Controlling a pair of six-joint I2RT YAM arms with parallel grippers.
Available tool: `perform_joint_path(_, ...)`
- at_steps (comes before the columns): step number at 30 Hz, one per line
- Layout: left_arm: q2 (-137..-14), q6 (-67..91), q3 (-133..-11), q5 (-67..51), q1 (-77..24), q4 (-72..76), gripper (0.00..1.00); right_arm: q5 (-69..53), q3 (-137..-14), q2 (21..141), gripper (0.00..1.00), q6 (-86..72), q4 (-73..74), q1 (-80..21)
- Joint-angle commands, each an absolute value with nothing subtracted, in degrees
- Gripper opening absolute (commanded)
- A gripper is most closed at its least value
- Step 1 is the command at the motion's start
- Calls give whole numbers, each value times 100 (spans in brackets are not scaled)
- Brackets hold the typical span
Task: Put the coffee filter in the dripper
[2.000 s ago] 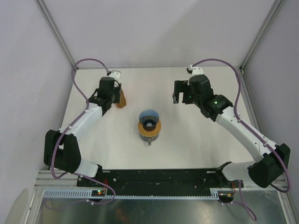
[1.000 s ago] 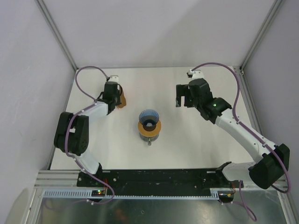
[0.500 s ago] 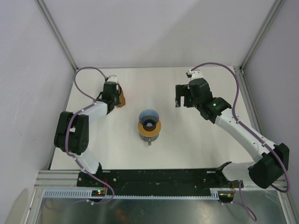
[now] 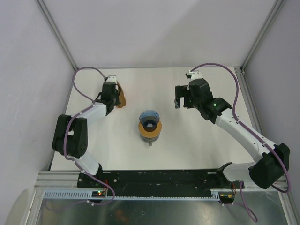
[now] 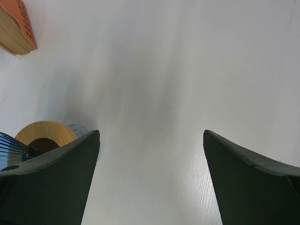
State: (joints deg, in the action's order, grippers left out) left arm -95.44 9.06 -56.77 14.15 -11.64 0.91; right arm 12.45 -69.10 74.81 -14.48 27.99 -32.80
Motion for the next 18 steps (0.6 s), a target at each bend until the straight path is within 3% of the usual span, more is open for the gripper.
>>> perform_joint_path(1,-9051,1021,-5612,1213,-1125,133,0,1189,-6917,7516,96,-1443,2643,-3265)
perform_joint_path(10,-9055,980,-5643,1240,-1110,36,1,1133,-6917,7526,96,-1464,2638,-3268)
perform_joint_path(15,-9178,1009,-5661,1400,-1034,40,20,1132,-6917,7508,96,-1466,2673,-3271)
perform_joint_path(18,-9314,1014,-5677,1410,-1029,36,23,1115,-6917,7506,95,-1458,2686,-3269)
